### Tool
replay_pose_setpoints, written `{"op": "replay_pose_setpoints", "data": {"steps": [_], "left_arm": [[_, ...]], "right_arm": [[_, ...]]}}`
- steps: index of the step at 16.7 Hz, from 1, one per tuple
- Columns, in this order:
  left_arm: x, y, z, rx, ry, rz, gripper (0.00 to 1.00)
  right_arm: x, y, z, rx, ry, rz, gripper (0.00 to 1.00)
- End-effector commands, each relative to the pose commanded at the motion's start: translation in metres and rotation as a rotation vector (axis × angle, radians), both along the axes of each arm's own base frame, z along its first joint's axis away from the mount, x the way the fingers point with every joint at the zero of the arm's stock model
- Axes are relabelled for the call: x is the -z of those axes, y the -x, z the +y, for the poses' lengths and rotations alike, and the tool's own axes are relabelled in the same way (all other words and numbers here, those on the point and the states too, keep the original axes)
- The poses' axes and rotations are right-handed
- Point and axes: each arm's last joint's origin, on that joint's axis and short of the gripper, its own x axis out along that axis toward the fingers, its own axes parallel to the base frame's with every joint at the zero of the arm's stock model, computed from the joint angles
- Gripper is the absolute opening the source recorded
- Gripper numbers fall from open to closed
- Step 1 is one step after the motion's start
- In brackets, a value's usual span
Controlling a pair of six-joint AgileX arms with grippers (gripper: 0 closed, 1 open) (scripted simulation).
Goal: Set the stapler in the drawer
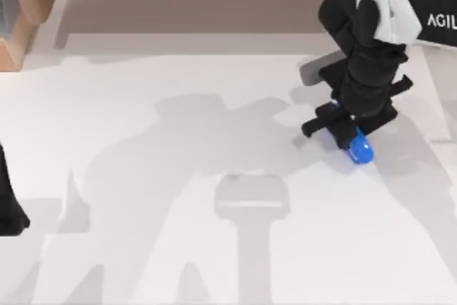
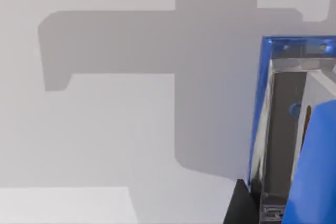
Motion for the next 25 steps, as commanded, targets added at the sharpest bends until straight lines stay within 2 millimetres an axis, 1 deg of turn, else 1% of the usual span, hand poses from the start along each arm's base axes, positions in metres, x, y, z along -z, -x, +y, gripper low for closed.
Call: {"op": "replay_pose_setpoints", "data": {"steps": [2,4,8,10,11,12,14,18,20,22,23,25], "left_arm": [[0.000,0.000,0.000,0.000,0.000,0.000,1.00],[0.000,0.000,0.000,0.000,0.000,0.000,1.00],[0.000,0.000,0.000,0.000,0.000,0.000,1.00],[0.000,0.000,0.000,0.000,0.000,0.000,1.00],[0.000,0.000,0.000,0.000,0.000,0.000,1.00],[0.000,0.000,0.000,0.000,0.000,0.000,1.00],[0.000,0.000,0.000,0.000,0.000,0.000,1.00],[0.000,0.000,0.000,0.000,0.000,0.000,1.00],[0.000,0.000,0.000,0.000,0.000,0.000,1.00],[0.000,0.000,0.000,0.000,0.000,0.000,1.00],[0.000,0.000,0.000,0.000,0.000,0.000,1.00],[0.000,0.000,0.000,0.000,0.000,0.000,1.00]], "right_arm": [[-0.012,0.000,0.000,0.001,-0.001,-0.001,0.00],[-0.020,0.000,0.000,0.001,-0.001,-0.001,0.00],[-0.018,0.000,0.000,0.002,0.000,0.003,0.00],[-0.029,-0.004,-0.010,0.005,0.000,-0.011,0.00],[-0.038,-0.008,-0.019,0.012,-0.001,-0.025,0.00],[-0.050,-0.012,-0.033,0.025,-0.003,-0.043,0.00],[-0.078,-0.022,-0.069,0.067,-0.004,-0.089,0.00],[-0.135,-0.030,-0.163,0.197,0.010,-0.193,0.00],[-0.153,-0.031,-0.210,0.266,0.023,-0.234,0.00],[-0.158,-0.035,-0.251,0.327,0.034,-0.260,0.00],[-0.155,-0.039,-0.269,0.352,0.038,-0.266,0.00],[-0.140,-0.050,-0.299,0.393,0.039,-0.256,0.00]]}}
